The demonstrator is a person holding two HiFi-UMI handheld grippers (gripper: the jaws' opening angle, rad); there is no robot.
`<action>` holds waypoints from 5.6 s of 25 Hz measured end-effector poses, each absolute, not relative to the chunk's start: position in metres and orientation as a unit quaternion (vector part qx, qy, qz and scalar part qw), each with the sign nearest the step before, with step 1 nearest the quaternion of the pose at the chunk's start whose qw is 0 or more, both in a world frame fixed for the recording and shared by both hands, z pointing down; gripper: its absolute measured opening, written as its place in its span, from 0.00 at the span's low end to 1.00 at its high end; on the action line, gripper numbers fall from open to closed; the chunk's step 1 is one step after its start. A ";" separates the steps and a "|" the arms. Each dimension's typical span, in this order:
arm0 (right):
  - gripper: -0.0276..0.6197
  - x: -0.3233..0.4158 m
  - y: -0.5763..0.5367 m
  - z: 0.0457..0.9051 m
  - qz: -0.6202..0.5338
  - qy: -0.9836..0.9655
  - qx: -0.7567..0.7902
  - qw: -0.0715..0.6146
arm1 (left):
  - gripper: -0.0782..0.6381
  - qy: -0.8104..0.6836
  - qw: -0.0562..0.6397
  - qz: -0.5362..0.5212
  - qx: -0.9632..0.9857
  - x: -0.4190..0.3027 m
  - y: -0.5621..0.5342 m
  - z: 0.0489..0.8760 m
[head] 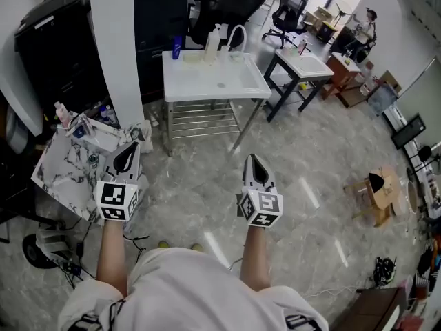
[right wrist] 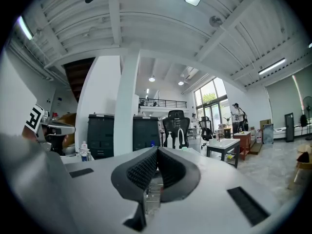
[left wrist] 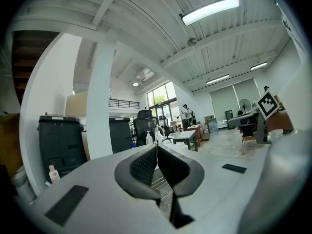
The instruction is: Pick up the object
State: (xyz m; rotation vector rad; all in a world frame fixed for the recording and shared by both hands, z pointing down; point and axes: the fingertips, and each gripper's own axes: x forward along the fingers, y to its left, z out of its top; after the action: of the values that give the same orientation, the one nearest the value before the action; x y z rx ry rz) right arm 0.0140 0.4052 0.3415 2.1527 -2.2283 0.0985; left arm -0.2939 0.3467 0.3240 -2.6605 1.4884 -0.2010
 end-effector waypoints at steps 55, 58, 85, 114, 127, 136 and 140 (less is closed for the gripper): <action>0.05 0.114 0.271 0.394 0.063 -0.749 0.659 0.019 | 0.20 0.470 0.033 -0.109 -0.875 -0.170 0.223 0.367; 0.05 0.111 0.225 0.393 0.064 -0.746 0.662 0.024 | 0.20 0.463 0.030 -0.109 -0.879 -0.171 0.173 0.369; 0.05 0.109 -0.073 0.410 0.085 -0.722 0.686 0.025 | 0.20 0.445 -0.015 -0.116 -0.888 -0.185 -0.128 0.403; 0.05 0.209 -0.425 0.499 0.157 -0.805 0.568 0.071 | 0.20 0.473 -0.032 -0.219 -0.853 -0.017 -0.426 0.477; 0.05 0.204 -0.463 0.512 0.163 -0.773 0.608 0.078 | 0.20 0.379 -0.027 -0.261 -0.887 -0.002 -0.501 0.516; 0.05 0.205 -0.474 0.535 0.188 -0.762 0.615 0.077 | 0.20 0.291 0.061 -0.370 -0.880 0.030 -0.539 0.568; 0.06 0.205 -0.483 0.546 0.200 -0.756 0.619 0.077 | 0.20 0.242 0.119 -0.440 -0.857 0.039 -0.553 0.604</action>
State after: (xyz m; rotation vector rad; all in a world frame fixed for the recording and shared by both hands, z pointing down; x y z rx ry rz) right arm 0.2055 -0.4832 0.5463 1.8537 -2.2655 0.5979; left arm 0.0394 -0.5535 0.6044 -2.5043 0.7088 -1.2856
